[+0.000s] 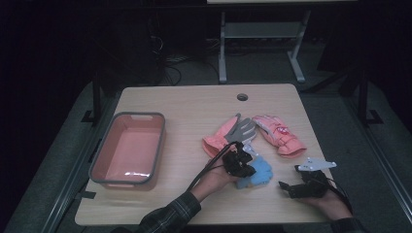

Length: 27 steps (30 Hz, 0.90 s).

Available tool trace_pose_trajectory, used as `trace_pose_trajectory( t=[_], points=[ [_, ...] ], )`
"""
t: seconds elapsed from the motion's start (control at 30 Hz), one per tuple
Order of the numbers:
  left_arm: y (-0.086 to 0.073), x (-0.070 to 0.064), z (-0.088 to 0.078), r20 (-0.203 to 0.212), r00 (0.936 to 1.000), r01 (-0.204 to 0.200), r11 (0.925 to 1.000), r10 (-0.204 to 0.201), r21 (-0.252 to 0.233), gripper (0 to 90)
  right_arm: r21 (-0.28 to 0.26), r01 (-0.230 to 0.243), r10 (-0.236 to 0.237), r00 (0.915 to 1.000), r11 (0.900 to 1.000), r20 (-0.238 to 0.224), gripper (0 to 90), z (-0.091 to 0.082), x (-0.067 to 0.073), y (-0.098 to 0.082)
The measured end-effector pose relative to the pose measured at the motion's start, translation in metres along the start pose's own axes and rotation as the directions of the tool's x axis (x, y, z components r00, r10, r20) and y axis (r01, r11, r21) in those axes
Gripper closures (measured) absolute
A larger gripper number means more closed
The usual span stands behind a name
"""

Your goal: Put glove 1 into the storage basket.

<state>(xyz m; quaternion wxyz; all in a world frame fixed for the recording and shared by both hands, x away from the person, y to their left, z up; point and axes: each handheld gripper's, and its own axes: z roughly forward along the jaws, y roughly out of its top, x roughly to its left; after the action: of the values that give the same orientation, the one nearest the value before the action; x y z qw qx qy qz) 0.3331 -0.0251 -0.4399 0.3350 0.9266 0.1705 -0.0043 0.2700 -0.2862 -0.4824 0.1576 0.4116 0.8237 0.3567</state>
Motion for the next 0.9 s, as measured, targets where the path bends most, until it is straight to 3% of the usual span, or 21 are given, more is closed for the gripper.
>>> trace_pose_trajectory(
  t=[0.1, 0.17, 0.2, 0.3, 0.4, 0.63, 0.9],
  points=[
    [0.001, -0.002, -0.001, -0.031, 0.9995, -0.011, 0.9997, 0.011, -0.022, 49.5, 0.0, 0.0, 0.0, 1.0, 1.0, 0.0, 9.4, 0.0, 0.0, 0.0],
    [0.001, -0.005, 0.001, -0.055, 0.9977, -0.042, 0.999, 0.041, -0.013, 32.3, 0.0, 0.0, 0.0, 1.0, 1.0, 0.0, 9.4, 0.0, 0.0, 0.0],
    [0.001, -0.005, 0.003, -0.052, 0.997, -0.057, 0.9984, 0.057, 0.001, 26.9, 0.0, 0.0, 0.0, 1.0, 1.0, 0.0, 9.4, 0.0, 0.0, 0.0],
    [-0.001, -0.004, 0.011, -0.034, 0.998, -0.052, 0.9983, 0.053, 0.027, 20.9, 0.0, 0.0, 0.0, 1.0, 1.0, 0.0, 9.4, 0.0, 0.0, 0.0],
    [-0.002, -0.005, 0.018, -0.024, 0.9988, -0.041, 0.9985, 0.042, 0.036, 18.6, 0.0, 0.0, 0.0, 1.0, 1.0, -0.001, 9.4, 0.0, 0.0, 0.0],
    [-0.004, -0.005, 0.025, -0.028, 0.9976, -0.061, 0.9957, 0.063, 0.07, 18.0, 0.002, 0.001, -0.001, 1.0, 1.0, -0.003, 9.4, 0.0, 0.0, 0.0],
    [-0.004, -0.008, 0.023, -0.058, 0.9945, -0.083, 0.994, 0.087, 0.071, 32.0, 0.002, 0.001, -0.001, 1.0, 1.0, -0.002, 9.4, 0.0, 0.0, 0.0]
  ],
)
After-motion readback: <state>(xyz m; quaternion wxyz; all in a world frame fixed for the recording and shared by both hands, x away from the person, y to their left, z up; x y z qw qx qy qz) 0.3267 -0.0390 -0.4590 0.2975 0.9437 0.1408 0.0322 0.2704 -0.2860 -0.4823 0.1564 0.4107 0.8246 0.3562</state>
